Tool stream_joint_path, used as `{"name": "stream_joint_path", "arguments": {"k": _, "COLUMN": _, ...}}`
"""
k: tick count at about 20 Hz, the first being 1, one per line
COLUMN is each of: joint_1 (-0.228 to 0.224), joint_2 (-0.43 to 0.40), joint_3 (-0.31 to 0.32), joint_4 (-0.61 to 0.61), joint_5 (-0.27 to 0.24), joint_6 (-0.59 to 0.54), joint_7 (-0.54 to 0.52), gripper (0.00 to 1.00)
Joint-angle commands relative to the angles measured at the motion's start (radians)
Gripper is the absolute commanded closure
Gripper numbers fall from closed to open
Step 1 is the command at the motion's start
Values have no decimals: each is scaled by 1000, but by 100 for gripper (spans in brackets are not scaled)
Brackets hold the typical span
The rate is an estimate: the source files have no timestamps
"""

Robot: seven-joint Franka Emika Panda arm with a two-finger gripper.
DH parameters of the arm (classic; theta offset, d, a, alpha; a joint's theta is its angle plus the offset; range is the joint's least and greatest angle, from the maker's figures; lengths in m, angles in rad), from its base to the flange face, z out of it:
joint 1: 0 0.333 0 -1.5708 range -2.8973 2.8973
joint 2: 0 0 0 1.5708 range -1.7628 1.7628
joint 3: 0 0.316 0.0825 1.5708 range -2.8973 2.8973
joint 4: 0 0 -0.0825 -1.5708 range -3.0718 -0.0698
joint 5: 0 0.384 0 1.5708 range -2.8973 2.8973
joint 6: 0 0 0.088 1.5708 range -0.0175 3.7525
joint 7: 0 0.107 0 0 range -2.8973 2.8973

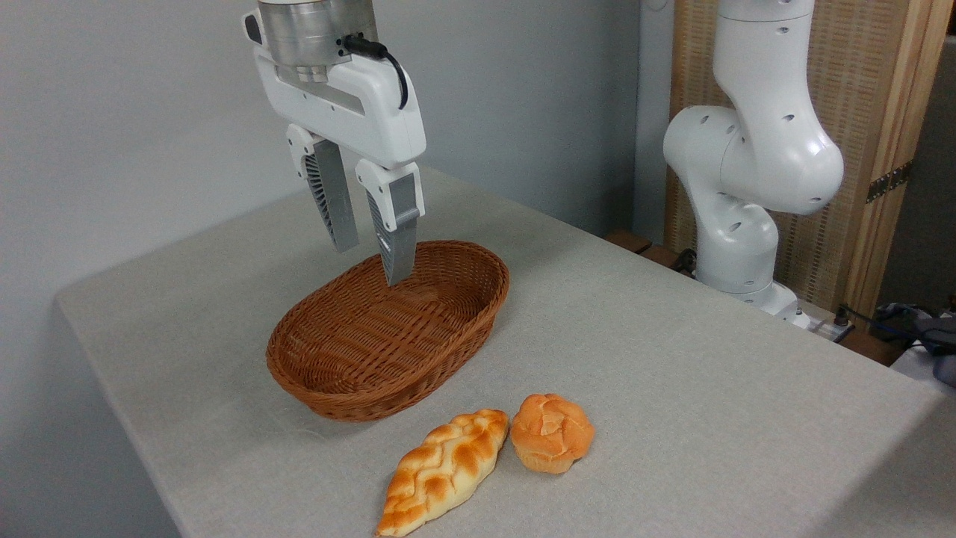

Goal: Put bread into the basket

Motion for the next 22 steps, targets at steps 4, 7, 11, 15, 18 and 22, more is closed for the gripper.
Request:
{"name": "stream_joint_path", "arguments": {"k": 4, "joint_1": 7, "joint_2": -5, "joint_3": 26, "joint_4": 19, "joint_5": -15, "joint_6": -37, "joint_7": 13, "gripper": 0}}
{"name": "stream_joint_path", "arguments": {"k": 7, "joint_1": 7, "joint_2": -5, "joint_3": 26, "joint_4": 19, "joint_5": -14, "joint_6": -37, "joint_7": 13, "gripper": 0}}
{"name": "stream_joint_path", "arguments": {"k": 11, "joint_1": 7, "joint_2": -5, "joint_3": 27, "joint_4": 17, "joint_5": -15, "joint_6": -37, "joint_7": 16, "gripper": 0}}
{"name": "stream_joint_path", "arguments": {"k": 15, "joint_1": 6, "joint_2": -5, "joint_3": 29, "joint_4": 14, "joint_5": -11, "joint_6": -32, "joint_7": 25, "gripper": 0}}
{"name": "stream_joint_path", "arguments": {"k": 18, "joint_1": 6, "joint_2": -11, "joint_3": 39, "joint_4": -10, "joint_5": -6, "joint_6": -15, "joint_7": 25, "gripper": 0}}
{"name": "stream_joint_path", "arguments": {"k": 22, "joint_1": 6, "joint_2": -19, "joint_3": 101, "joint_4": -90, "joint_5": -5, "joint_6": 90, "joint_7": 25, "gripper": 0}}
